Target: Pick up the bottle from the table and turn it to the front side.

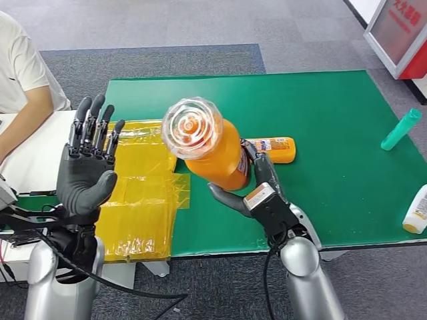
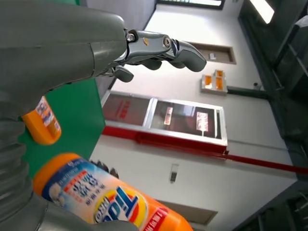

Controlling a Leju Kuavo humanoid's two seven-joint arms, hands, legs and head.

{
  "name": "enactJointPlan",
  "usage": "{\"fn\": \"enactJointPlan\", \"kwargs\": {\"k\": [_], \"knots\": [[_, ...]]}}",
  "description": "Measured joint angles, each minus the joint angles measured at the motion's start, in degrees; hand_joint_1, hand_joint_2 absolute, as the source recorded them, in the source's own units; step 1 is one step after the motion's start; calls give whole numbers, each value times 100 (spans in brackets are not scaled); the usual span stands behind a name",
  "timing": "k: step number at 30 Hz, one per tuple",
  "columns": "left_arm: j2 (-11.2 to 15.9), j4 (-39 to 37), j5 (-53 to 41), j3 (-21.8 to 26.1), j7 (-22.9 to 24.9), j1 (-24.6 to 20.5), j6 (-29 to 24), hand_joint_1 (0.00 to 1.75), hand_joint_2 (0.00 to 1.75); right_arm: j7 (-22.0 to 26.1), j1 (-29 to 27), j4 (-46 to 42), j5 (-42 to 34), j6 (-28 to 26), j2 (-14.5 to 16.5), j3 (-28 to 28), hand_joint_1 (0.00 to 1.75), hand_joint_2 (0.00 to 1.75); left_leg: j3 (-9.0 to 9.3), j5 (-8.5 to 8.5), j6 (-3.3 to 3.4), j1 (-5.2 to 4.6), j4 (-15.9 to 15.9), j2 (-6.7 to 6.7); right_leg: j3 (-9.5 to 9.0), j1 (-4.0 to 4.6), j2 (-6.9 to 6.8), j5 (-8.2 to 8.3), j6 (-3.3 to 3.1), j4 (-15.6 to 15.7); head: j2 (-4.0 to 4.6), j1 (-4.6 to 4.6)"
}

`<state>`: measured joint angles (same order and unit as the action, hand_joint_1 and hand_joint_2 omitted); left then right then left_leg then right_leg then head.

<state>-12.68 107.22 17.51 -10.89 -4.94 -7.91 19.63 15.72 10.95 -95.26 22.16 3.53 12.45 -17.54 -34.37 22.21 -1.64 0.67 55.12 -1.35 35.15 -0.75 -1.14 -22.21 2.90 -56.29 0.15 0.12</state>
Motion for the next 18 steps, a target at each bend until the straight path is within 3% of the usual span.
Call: {"fn": "enactJointPlan", "kwargs": {"k": [8,18], "knots": [[-6,-478,308,-810,187,-198,108,0,175,125,67,459,250,-278,3,-426,175,175,-3,1,1,0,0,0,1,0,0,0,1,0,0,1],[77,-713,-5,-1250,346,-329,-73,0,175,84,104,713,480,-477,3,-532,175,175,-3,1,1,0,0,0,2,0,0,-1,1,0,0,0]]}}
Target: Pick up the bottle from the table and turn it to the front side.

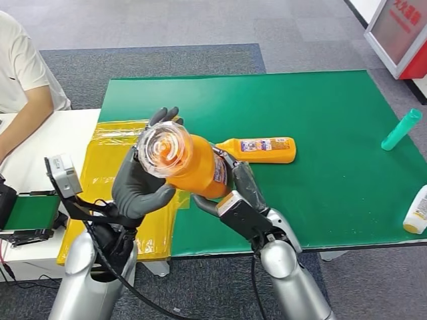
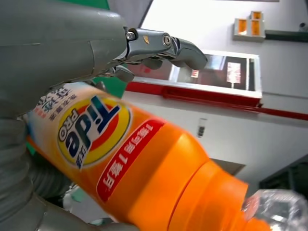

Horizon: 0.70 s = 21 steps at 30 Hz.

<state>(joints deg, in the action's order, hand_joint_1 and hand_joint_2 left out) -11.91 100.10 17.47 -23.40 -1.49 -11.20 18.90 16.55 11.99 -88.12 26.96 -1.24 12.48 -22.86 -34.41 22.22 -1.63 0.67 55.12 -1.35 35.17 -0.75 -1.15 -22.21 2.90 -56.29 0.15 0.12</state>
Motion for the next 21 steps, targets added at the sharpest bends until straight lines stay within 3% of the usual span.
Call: {"fn": "enactJointPlan", "kwargs": {"k": [12,21], "knots": [[364,-437,-1656,-348,207,-157,-103,0,175,-25,100,461,522,-250,0,-91,175,175,-2,-1,-1,0,0,0,2,1,0,0,0,-1,0,1],[447,-507,-1925,-355,223,-200,-30,0,175,-26,83,544,621,-288,0,-103,175,175,-4,0,0,0,0,0,4,0,0,0,0,-1,0,1]]}}
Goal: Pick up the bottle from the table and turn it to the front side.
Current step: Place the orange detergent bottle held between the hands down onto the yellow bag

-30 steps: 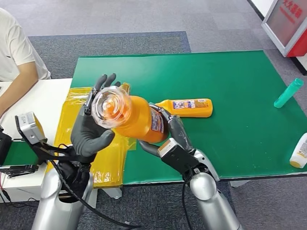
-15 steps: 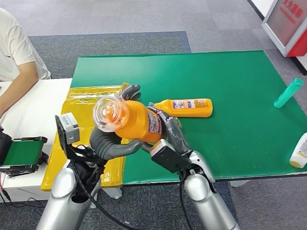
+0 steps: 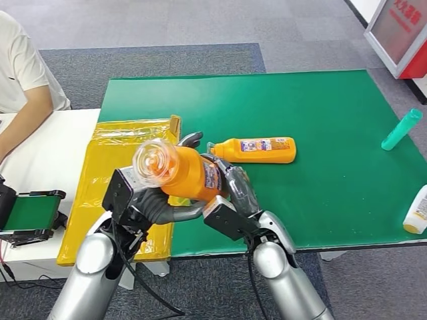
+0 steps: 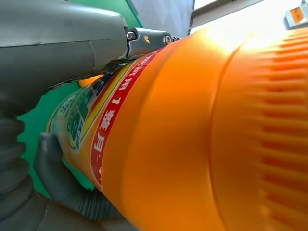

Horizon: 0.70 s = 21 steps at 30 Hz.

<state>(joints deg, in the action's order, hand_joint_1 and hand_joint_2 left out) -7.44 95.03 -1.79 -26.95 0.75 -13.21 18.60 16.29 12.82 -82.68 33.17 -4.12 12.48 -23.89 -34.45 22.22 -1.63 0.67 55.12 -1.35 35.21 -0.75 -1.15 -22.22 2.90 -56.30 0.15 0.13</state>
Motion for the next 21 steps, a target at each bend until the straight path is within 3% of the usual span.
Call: {"fn": "enactJointPlan", "kwargs": {"k": [21], "knots": [[19,-4,62,-58,-195,7,17,0,175,28,8,199,-49,-67,0,0,175,175,0,0,0,0,0,0,1,0,0,0,0,0,0,-1]]}}
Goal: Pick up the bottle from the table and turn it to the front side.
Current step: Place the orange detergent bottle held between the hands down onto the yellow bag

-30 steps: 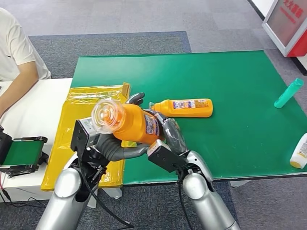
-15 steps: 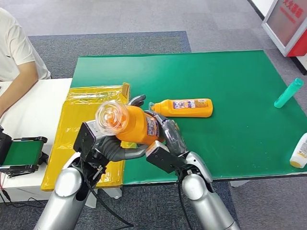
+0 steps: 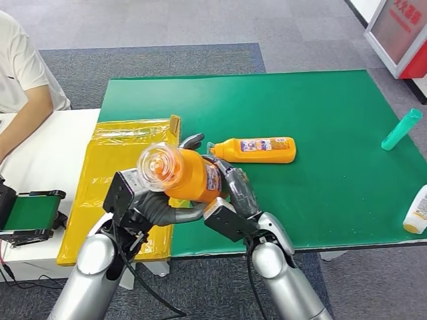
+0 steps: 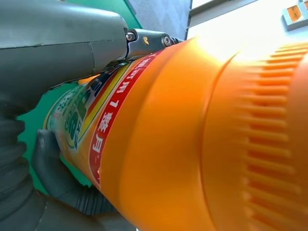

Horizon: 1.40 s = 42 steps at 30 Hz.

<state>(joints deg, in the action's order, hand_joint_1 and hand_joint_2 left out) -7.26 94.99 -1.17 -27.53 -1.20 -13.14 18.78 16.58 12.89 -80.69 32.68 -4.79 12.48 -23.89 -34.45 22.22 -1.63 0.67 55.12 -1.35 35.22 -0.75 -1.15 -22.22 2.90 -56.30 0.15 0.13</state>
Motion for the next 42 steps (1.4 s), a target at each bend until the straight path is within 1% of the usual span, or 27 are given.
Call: {"fn": "enactJointPlan", "kwargs": {"k": [10,12,14,16,42], "knots": [[15,1,-119,-41,-64,-1,-18,1,175,-39,16,43,-13,-8,8,-1,175,175,0,0,0,0,0,0,0,0,0,0,0,0,0,1],[20,2,-217,-58,-93,-2,-27,26,175,-60,28,61,-18,-15,13,-1,175,175,0,0,0,0,0,0,0,0,0,0,0,0,0,1],[25,4,-285,-84,-107,-2,-37,113,175,-74,46,83,-22,-17,15,3,175,175,0,0,0,0,0,0,0,0,0,0,0,0,0,1],[26,7,-328,-115,-116,-3,-50,175,175,-89,67,112,-23,-16,16,7,175,175,0,0,0,0,0,0,0,0,0,0,0,0,0,1],[28,8,-386,-132,-127,-21,-130,175,175,-93,82,214,-22,-9,30,-4,175,175,0,0,0,0,0,0,0,0,0,0,0,0,0,1]]}}
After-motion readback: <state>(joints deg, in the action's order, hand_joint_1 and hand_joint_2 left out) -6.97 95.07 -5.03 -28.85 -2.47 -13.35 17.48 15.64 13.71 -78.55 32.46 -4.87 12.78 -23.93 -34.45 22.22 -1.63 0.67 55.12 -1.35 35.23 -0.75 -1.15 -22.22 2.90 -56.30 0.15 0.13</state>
